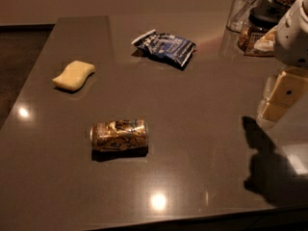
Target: Move blue chip bag near sponge
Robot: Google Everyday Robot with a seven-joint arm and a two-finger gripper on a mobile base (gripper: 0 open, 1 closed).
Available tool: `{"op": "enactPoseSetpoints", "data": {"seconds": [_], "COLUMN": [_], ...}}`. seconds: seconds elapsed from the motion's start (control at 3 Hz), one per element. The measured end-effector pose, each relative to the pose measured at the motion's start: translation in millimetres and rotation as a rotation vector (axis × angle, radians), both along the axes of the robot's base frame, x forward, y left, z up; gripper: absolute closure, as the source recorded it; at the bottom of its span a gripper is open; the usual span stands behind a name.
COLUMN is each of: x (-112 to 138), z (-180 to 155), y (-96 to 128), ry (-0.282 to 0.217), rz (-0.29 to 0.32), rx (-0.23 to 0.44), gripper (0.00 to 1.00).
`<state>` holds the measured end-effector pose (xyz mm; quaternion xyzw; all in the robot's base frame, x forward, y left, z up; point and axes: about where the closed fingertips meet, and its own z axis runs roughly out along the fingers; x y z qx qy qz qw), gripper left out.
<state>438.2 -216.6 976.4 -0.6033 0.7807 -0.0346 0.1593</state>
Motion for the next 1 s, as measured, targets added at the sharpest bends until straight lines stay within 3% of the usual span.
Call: {"op": "enactPoseSetpoints", "data": {"seconds": [0.33,1.0], "x": [0.1,60.4], "z": [0.1,-5.2], "y": [0.0,20.5], "ry": [0.0,-0.019], "rz": [0.0,-0.07], "rx": [0.0,0.07], "gripper": [0.0,0.0]}}
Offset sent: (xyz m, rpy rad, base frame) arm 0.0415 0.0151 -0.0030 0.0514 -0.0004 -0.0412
